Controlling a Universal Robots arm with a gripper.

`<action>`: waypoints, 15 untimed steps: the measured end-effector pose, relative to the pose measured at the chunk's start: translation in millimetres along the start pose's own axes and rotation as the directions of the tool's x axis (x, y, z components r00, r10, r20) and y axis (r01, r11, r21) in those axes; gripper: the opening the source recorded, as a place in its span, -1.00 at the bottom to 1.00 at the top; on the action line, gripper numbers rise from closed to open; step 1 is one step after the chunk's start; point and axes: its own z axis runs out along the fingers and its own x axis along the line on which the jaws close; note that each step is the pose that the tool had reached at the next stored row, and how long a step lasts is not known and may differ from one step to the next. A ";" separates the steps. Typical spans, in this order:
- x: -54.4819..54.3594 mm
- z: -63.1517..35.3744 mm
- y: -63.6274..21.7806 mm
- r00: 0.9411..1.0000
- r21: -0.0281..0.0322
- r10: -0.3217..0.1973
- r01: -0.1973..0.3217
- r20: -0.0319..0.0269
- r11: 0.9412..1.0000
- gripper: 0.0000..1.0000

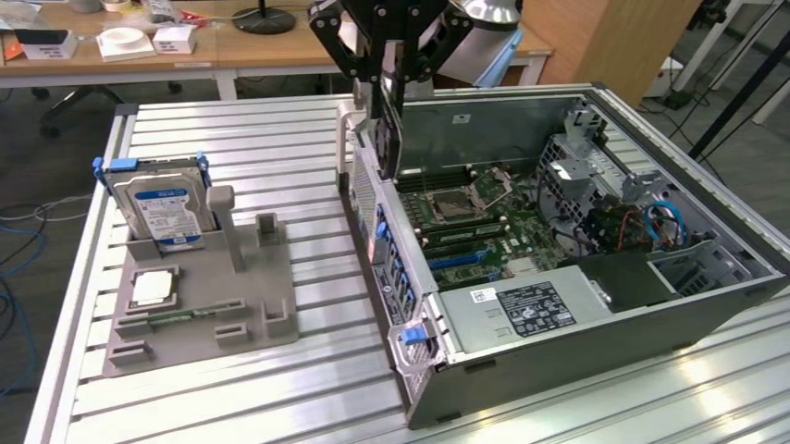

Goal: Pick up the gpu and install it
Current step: 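Pick up the gpu and move the gpu toward the slot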

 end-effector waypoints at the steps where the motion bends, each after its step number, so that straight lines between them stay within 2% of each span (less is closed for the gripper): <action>1: -1.3 0.1 0.1 1.000 0.000 0.000 0.000 0.000 1.000 -0.48; 15: -17.0 0.5 1.2 1.000 0.000 0.000 0.000 0.000 1.000 -0.48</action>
